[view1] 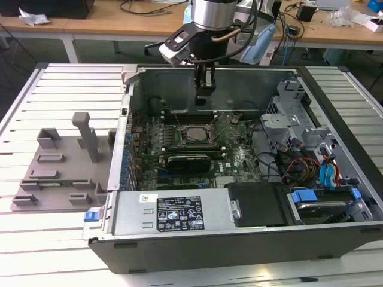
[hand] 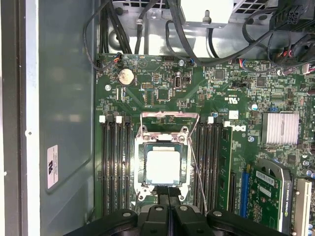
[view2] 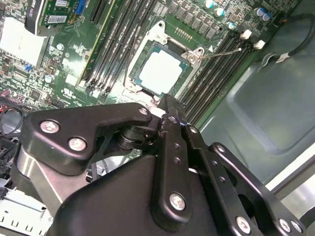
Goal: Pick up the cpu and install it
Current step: 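Close the cpu cover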
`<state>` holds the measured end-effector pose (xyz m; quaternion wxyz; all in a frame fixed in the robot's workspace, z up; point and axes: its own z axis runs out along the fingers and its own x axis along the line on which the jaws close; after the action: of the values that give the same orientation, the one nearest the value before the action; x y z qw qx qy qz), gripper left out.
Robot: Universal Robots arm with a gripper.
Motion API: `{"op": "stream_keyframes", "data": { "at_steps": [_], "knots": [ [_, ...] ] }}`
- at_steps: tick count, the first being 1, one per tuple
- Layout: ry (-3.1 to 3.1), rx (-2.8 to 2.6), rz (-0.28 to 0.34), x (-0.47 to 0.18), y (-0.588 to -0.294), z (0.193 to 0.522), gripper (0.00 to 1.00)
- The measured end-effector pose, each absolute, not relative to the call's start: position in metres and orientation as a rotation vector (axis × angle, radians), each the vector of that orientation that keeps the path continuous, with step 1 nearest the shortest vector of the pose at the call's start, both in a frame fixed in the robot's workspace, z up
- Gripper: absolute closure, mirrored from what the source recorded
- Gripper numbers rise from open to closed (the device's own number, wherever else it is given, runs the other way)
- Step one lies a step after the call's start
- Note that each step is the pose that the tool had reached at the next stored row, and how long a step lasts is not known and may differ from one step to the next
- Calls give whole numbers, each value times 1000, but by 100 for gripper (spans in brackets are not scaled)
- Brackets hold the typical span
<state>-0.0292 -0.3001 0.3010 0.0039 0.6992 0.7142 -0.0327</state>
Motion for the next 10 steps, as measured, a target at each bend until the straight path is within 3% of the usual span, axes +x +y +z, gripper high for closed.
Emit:
{"op": "stream_keyframes", "data": {
  "at_steps": [10],
  "knots": [
    [2238,2191,-102,-10,-300,301,89]
  ]
}}
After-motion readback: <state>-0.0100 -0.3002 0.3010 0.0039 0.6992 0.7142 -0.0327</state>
